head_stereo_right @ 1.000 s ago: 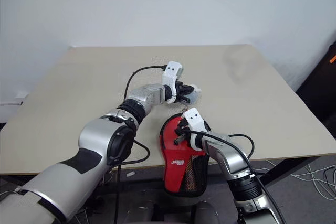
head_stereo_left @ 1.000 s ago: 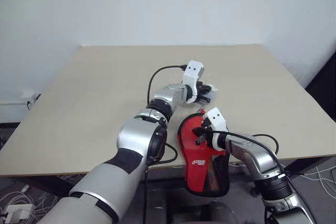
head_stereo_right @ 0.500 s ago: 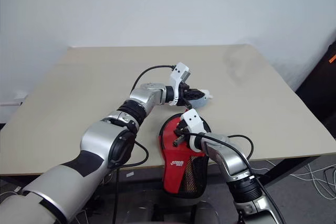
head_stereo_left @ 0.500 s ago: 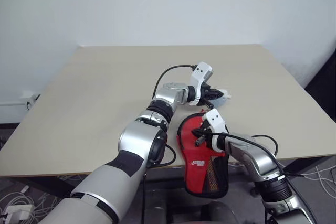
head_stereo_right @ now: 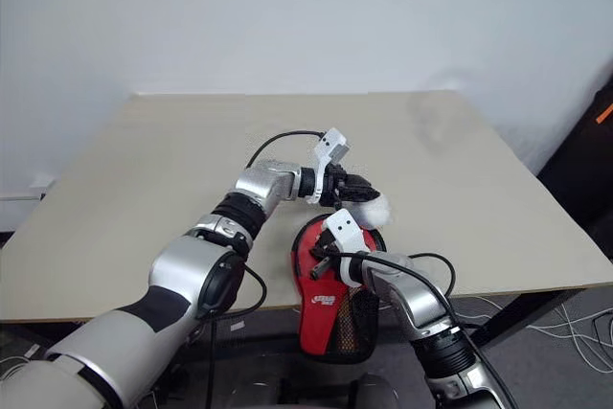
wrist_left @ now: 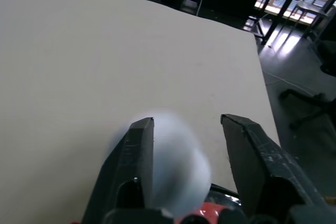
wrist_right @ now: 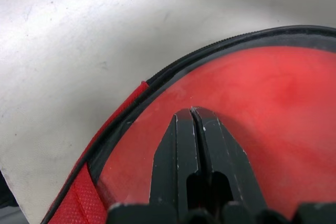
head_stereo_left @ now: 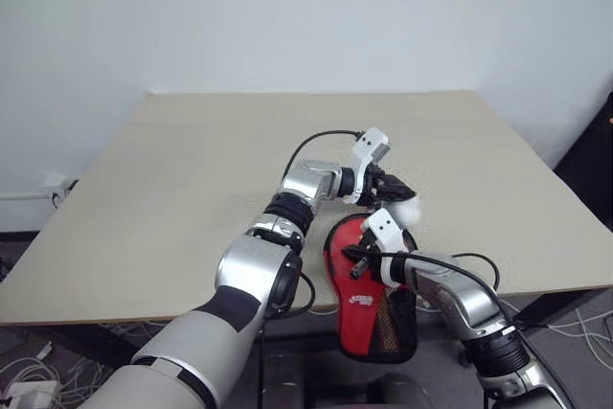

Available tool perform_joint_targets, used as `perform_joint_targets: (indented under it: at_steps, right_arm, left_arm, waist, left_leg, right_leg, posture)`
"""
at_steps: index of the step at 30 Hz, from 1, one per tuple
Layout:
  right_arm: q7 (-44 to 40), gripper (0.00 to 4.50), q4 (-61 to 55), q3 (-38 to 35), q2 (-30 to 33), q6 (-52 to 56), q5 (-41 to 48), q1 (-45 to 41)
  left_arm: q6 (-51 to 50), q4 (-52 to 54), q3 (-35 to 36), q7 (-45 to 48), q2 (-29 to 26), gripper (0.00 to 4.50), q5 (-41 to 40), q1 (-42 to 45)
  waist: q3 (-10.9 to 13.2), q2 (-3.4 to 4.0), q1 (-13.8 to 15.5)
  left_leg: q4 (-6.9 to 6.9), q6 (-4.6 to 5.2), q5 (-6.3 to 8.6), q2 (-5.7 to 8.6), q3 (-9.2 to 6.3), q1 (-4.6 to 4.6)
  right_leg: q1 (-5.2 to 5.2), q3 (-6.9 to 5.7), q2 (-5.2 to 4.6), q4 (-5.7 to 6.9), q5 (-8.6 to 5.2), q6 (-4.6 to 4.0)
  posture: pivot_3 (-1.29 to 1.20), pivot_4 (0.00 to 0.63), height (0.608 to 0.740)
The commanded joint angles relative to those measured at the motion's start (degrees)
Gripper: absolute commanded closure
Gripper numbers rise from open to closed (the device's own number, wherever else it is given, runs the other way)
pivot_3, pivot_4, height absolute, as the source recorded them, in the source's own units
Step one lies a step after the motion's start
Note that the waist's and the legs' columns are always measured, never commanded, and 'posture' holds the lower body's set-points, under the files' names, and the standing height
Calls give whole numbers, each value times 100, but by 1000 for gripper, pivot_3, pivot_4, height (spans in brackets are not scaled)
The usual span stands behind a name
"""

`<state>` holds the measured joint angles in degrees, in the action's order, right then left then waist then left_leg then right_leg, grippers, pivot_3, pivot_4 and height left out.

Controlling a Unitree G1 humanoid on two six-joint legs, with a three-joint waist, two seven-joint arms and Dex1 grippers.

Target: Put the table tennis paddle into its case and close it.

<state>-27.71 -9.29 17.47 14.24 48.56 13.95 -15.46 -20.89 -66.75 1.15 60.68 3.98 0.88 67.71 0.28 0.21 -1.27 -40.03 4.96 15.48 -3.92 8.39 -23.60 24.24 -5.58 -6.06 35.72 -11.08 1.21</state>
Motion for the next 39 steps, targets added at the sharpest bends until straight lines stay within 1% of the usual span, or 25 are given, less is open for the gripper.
perform_joint_targets:
  at_steps: [1, 8, 11, 15, 19, 22, 23, 25, 26, 28, 29, 32, 33, 34, 36, 39]
  right_arm:
    - [114, 4500, 445, -22, 62, 201, -155, -103]
    - [-125, 4500, 275, 40, 135, 23, -76, -108]
    - [-325, 4500, 124, 33, 204, -48, 6, -85]
    - [-512, 4500, -51, -82, 256, -125, 135, -56]
    - [-548, 4500, -82, -358, 265, -189, 266, -123]
    - [-526, 4500, -20, -571, 284, -252, 314, -243]
    - [-531, 4500, 0, -657, 276, -268, 344, -291]
    - [-562, 4500, 6, -847, 254, -301, 438, -404]
    - [-580, 4324, 3, -916, 253, -322, 475, -448]
    - [-550, 3951, 53, -1045, 259, -374, 496, -572]
    - [-498, 3655, 108, -1160, 235, -396, 529, -664]
    - [-357, 2626, 233, -1598, 131, -373, 732, -931]
    - [-311, 2284, 262, -1747, 92, -370, 808, -1009]
    - [-261, 1959, 303, -1904, 67, -354, 887, -1115]
    - [-172, 1959, 400, -2122, 49, -393, 946, -1295]
    - [199, 1959, 830, -2376, -8, -481, 844, -1628]
  left_arm:
    - [-474, -326, 20, 113, 250, 2625, -206, -41]
    - [-765, -391, 564, -19, -194, 2625, -652, 272]
    - [-932, -371, 661, 149, -471, 2625, -807, 336]
    - [-1086, -296, 770, 377, -964, 2625, -959, 377]
    - [-1063, -215, 927, 487, -1595, 2625, -1120, 401]
    - [-973, -39, 890, 721, -2010, 2625, -1129, 296]
    - [-987, 62, 820, 879, -2105, 2625, -1117, 224]
    - [-950, 488, 456, 1376, -2241, 2625, -971, -96]
    - [-991, 766, 280, 1597, -2281, 2577, -944, -276]
    - [-1135, 1583, -76, 1928, -2357, 2230, -970, -758]
    - [-1262, 2086, -258, 2060, -2401, 2006, -1017, -1033]
    - [-1697, 3361, -569, 2205, -2472, 1015, -1254, -1655]
    - [-1782, 3678, -636, 2211, -2486, 1008, -1321, -1801]
    - [-1874, 3971, -720, 2183, -2480, 1008, -1365, -1941]
    - [-2030, 4512, -899, 2093, -2405, 1008, -1453, -2209]
    - [-1964, 5129, -1367, 1774, -2087, 1008, -1384, -2557]
  waist:
    - [0, 1, -6]
    - [2, -1, -19]
    - [6, 0, -19]
    - [16, 1, -21]
    - [37, -2, -19]
    - [48, -2, -15]
    - [49, -2, -15]
    - [52, 0, -17]
    - [52, 2, -19]
    - [52, 2, -20]
    - [53, 4, -27]
    - [54, 3, -21]
    - [58, -1, -20]
    - [58, 0, -20]
    - [59, 2, -18]
    - [58, 4, -16]
  left_leg:
    - [0, -1, 2, 1, 0, 0]
    - [0, -1, 2, 11, 5, -3]
    - [0, -1, 2, 13, 6, -4]
    - [0, -1, 2, 13, 9, -13]
    - [0, -3, 2, 13, 12, -19]
    - [0, -8, -1, 10, 12, -33]
    - [0, -24, -11, 12, 14, -37]
    - [-3, -37, -18, 16, 17, -45]
    - [-3, -37, -18, 17, 22, -47]
    - [-3, -40, -16, 22, 26, -48]
    - [-3, -41, -16, 22, 28, -49]
    - [-7, -45, -18, 19, 36, -73]
    - [-21, -47, -21, 19, 34, -107]
    - [-27, -48, -23, 20, 39, -118]
    - [-27, -48, -24, 19, 39, -118]
    - [-26, -49, -24, 20, 41, -108]
  right_leg:
    - [2, 1, 0, 1, -2, -1]
    - [7, 1, 2, 6, -6, -4]
    - [9, 1, 3, 6, -6, -4]
    - [17, 3, 3, 7, -6, -4]
    - [20, 3, 3, 7, -6, -4]
    - [28, 3, 1, 7, -6, -4]
    - [30, 3, 1, 7, -5, -4]
    - [33, 4, 1, 5, -5, -3]
    - [37, 7, 0, 6, -5, -3]
    - [37, 9, 1, 5, -5, -2]
    - [40, 10, 1, 6, -4, -2]
    - [67, 18, 5, 15, 10, -14]
    - [100, 21, 6, 30, 20, -21]
    - [116, 27, 8, 41, 22, -21]
    - [114, 29, 12, 42, 22, -20]
    - [105, 33, 12, 40, 21, -19]
  posture:
    - [0, 0, 724]
    - [0, 0, 724]
    - [0, 0, 724]
    - [0, 0, 724]
    - [0, 0, 724]
    - [0, 0, 724]
    - [0, 0, 724]
    - [0, 0, 724]
    - [0, 0, 724]
    - [0, 0, 724]
    - [0, 0, 724]
    - [0, 0, 724]
    - [0, 0, 724]
    - [0, 0, 724]
    - [0, 0, 724]
    - [0, 0, 724]
